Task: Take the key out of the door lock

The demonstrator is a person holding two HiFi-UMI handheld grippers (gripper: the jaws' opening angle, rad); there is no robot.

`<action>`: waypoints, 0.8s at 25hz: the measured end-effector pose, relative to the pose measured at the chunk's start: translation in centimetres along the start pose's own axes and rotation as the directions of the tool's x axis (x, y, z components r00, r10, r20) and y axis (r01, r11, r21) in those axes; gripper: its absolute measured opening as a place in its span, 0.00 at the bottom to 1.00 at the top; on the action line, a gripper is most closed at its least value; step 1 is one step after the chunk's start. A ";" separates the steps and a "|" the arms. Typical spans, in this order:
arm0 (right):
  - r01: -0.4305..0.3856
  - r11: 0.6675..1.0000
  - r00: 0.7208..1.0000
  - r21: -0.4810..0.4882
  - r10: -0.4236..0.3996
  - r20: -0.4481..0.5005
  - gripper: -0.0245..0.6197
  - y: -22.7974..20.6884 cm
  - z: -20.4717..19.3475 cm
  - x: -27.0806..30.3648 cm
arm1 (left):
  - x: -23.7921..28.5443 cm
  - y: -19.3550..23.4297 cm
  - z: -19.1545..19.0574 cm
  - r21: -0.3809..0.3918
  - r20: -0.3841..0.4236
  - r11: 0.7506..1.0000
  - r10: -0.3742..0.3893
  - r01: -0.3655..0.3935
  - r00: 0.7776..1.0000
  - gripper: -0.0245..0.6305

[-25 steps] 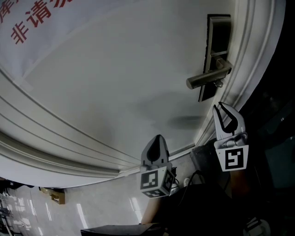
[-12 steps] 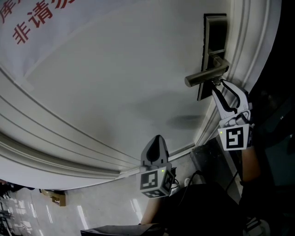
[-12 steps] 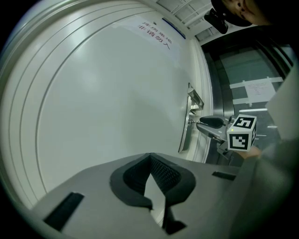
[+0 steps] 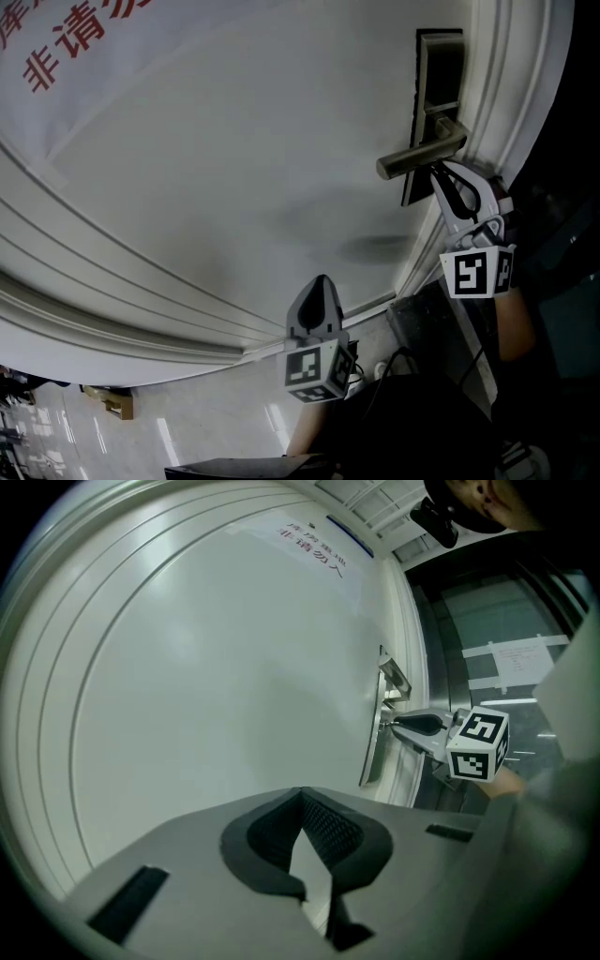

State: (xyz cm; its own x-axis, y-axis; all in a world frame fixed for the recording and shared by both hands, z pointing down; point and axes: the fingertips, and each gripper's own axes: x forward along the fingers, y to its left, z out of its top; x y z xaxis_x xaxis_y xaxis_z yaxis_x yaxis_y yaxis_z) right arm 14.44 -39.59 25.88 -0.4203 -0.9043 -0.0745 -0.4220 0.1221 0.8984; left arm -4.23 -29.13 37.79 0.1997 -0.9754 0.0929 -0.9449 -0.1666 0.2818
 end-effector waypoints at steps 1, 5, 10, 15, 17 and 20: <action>0.004 1.000 1.000 -0.017 -0.004 -0.002 0.12 0.0 0.0 0.0 | 0.0 -0.1 0.0 0.002 0.001 1.000 -0.001 0.001 1.000 0.04; 0.009 0.993 1.000 -0.118 -0.011 -0.021 0.08 0.1 -0.1 0.1 | 0.2 -0.2 -0.1 0.005 0.000 1.000 -0.006 0.006 1.000 0.04; -0.005 0.982 0.999 -0.188 -0.001 -0.032 0.06 0.2 -0.1 0.2 | 0.1 -0.2 -0.1 0.001 0.003 1.000 -0.006 0.006 1.000 0.04; -0.013 0.972 0.999 -0.235 0.003 -0.040 0.06 0.3 -0.2 0.1 | 0.1 -0.3 0.0 -0.005 0.005 1.000 -0.005 0.005 1.000 0.04; -0.016 0.965 0.999 -0.262 0.005 -0.043 0.06 0.3 -0.2 0.1 | 0.1 -0.1 0.1 -0.008 0.008 1.000 0.001 -0.001 1.000 0.04; -0.022 0.954 0.999 -0.298 0.008 -0.046 0.06 0.4 -0.1 0.1 | 0.1 0.1 0.2 -0.008 0.010 1.000 0.008 -0.008 1.000 0.04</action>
State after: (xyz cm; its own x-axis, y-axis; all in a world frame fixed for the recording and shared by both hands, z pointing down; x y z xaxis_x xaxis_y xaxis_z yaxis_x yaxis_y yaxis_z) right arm 14.34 -39.72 26.29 -0.3865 -0.9211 -0.0470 -0.1538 0.0142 0.9880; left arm -4.32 -29.22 37.64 0.1892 -0.9782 0.0858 -0.9444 -0.1573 0.2887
